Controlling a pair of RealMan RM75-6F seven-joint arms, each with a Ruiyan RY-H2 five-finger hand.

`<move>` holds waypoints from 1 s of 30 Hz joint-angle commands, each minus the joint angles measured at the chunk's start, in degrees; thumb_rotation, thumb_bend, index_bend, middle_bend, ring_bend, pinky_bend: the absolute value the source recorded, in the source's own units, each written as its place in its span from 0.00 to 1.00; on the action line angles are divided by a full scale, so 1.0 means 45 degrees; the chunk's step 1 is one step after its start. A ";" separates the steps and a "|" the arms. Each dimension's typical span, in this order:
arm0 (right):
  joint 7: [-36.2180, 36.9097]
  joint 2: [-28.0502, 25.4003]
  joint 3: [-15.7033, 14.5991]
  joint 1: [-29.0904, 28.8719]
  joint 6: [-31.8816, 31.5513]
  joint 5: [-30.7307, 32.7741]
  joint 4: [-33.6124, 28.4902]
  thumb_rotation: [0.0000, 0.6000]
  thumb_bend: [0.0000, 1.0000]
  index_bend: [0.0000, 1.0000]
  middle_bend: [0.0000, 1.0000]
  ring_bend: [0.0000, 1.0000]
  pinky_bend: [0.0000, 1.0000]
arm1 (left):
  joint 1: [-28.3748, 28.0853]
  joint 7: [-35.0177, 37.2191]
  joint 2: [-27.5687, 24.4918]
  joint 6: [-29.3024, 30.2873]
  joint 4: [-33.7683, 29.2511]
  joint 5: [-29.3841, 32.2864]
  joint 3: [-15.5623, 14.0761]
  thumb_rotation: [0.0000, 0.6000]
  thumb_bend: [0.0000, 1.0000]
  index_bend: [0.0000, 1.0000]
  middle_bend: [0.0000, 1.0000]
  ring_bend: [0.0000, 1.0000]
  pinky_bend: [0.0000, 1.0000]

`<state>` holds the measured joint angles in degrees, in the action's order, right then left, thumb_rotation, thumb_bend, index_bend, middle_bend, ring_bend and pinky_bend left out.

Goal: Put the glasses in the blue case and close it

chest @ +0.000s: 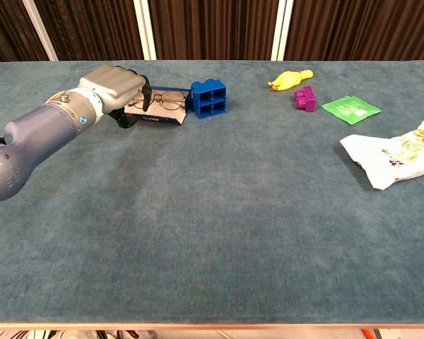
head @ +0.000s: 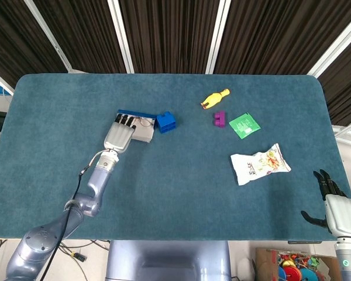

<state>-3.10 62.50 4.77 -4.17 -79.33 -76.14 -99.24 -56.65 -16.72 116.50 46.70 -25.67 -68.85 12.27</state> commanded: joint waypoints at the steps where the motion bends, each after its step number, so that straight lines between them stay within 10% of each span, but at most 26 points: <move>1: 0.0008 -0.0005 0.0003 0.0000 0.0007 0.0012 -0.0006 1.00 0.26 0.02 0.00 0.16 0.32 | 0.0077 0.0041 -0.0021 0.0011 0.0039 -0.0056 -0.0027 1.00 0.42 0.47 0.16 0.10 0.13; 30: -0.0109 -0.0024 0.0008 -0.0020 0.0077 0.0126 -0.0065 1.00 0.26 0.02 0.00 0.16 0.32 | 0.0072 -0.0033 0.0252 0.0086 0.0465 -0.0090 0.0430 1.00 0.42 0.59 0.18 0.10 0.12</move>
<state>-3.58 62.40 4.81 -4.26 -78.99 -75.58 -99.53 -56.36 -16.93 117.66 47.03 -23.52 -69.23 14.17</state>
